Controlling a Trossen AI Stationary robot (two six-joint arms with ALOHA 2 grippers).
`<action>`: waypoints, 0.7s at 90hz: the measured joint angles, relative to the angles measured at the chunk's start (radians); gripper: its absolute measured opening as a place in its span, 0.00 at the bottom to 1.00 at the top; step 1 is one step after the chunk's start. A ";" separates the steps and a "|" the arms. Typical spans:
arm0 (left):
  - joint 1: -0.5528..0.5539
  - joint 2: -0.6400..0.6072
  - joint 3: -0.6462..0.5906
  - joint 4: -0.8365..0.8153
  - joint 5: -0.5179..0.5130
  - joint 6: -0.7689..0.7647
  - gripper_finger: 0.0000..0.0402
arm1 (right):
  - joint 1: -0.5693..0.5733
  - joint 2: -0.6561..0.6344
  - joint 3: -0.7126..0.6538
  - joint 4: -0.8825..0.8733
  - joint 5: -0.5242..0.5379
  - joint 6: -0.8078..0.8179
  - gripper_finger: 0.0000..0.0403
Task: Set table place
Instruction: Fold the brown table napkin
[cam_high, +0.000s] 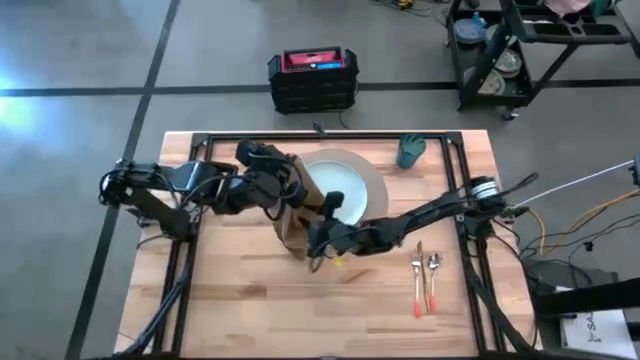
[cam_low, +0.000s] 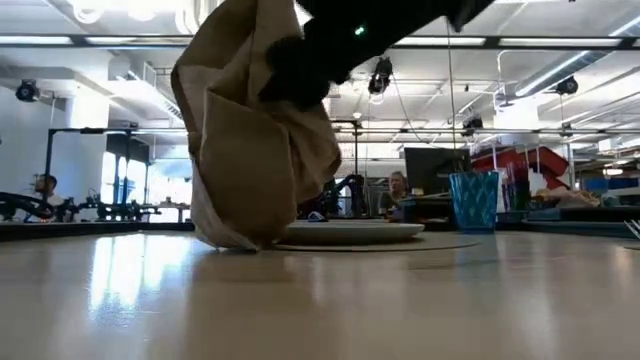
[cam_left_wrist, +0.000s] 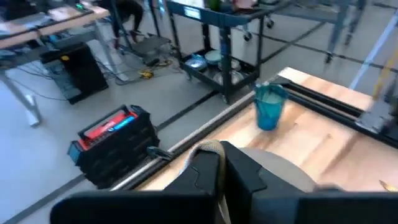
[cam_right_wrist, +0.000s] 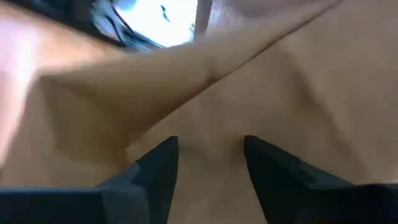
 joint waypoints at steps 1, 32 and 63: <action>0.000 0.000 0.000 0.000 -0.006 0.000 0.00 | 0.002 0.008 0.009 0.002 0.011 -0.005 0.44; 0.009 0.000 0.000 -0.019 -0.017 0.004 0.00 | -0.008 0.126 0.128 0.003 0.190 0.005 0.36; 0.009 -0.004 0.000 -0.060 -0.006 0.000 0.00 | -0.050 -0.005 0.027 -0.066 0.200 -0.029 0.01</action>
